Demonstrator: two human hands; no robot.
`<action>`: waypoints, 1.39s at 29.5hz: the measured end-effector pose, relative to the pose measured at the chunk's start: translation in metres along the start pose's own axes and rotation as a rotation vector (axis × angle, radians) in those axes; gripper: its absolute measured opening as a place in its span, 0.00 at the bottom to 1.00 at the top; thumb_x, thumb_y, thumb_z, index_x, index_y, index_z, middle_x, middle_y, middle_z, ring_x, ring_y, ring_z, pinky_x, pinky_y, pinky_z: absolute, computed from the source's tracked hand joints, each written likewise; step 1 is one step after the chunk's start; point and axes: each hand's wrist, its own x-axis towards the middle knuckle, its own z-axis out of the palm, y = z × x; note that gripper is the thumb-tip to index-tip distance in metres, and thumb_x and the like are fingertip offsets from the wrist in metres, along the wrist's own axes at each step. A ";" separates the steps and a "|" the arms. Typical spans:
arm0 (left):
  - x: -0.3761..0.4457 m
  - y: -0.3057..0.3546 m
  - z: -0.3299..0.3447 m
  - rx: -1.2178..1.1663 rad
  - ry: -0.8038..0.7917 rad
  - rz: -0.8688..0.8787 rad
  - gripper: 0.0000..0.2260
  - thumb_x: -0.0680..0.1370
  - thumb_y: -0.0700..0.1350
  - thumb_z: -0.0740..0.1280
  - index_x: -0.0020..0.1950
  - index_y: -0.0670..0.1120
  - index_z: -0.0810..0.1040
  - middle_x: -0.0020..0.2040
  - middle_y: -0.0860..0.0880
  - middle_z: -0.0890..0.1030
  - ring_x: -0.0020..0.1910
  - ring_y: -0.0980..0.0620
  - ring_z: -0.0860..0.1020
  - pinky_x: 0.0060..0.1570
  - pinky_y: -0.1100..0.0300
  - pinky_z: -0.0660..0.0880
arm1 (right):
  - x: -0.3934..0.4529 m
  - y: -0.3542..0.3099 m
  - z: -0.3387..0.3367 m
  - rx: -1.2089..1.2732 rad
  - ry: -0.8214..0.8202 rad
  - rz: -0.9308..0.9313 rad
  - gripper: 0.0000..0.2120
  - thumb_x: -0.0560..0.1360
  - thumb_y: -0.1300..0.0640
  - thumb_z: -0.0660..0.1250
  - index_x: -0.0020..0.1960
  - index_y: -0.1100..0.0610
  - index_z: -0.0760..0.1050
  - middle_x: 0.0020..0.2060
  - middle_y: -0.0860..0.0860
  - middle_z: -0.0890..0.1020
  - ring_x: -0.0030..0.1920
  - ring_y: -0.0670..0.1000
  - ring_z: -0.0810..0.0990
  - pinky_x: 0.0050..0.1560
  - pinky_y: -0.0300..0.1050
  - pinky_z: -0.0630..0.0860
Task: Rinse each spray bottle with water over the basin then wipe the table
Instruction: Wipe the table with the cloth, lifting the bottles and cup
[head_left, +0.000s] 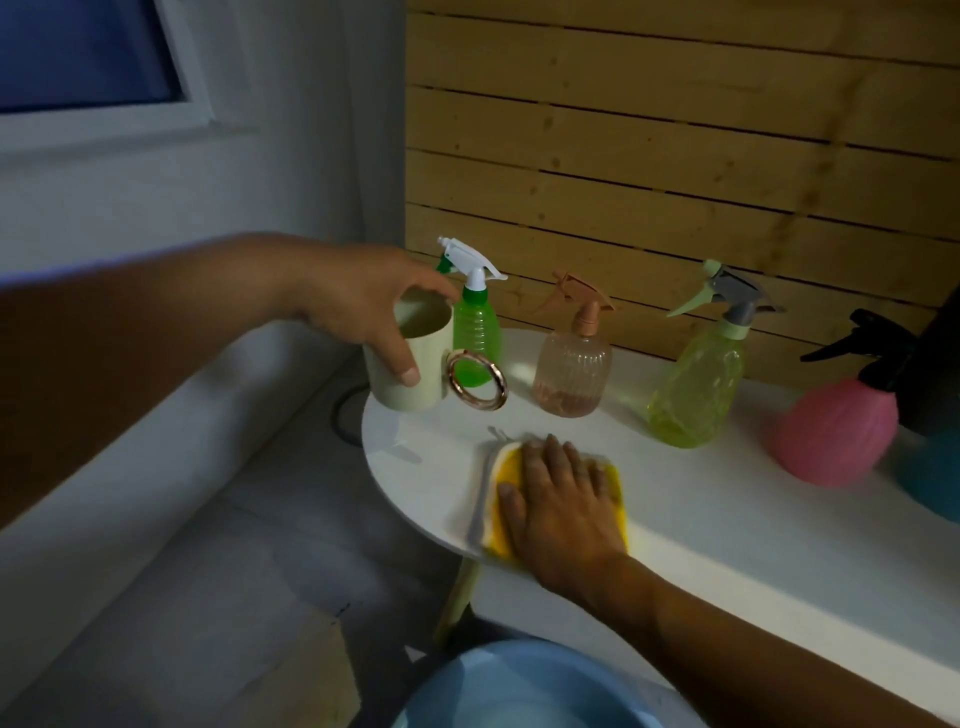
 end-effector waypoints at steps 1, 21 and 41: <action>-0.001 0.002 -0.005 0.017 0.006 0.007 0.41 0.65 0.48 0.84 0.75 0.57 0.70 0.62 0.59 0.77 0.60 0.53 0.77 0.61 0.55 0.76 | 0.010 -0.015 0.001 0.005 -0.009 -0.029 0.34 0.84 0.36 0.43 0.83 0.52 0.41 0.83 0.52 0.43 0.82 0.56 0.41 0.80 0.59 0.38; 0.007 -0.021 0.035 0.016 -0.125 0.027 0.44 0.66 0.48 0.84 0.78 0.60 0.66 0.64 0.59 0.71 0.64 0.55 0.73 0.61 0.61 0.71 | 0.037 -0.005 0.010 -0.093 0.028 -0.345 0.40 0.73 0.26 0.28 0.82 0.39 0.43 0.83 0.46 0.49 0.82 0.51 0.46 0.80 0.57 0.43; 0.001 -0.031 0.090 0.044 -0.108 0.009 0.45 0.68 0.52 0.82 0.79 0.63 0.62 0.76 0.55 0.65 0.74 0.51 0.66 0.72 0.50 0.69 | 0.019 0.063 -0.005 0.073 0.050 -0.407 0.37 0.77 0.25 0.42 0.78 0.42 0.63 0.78 0.46 0.63 0.78 0.49 0.60 0.79 0.51 0.54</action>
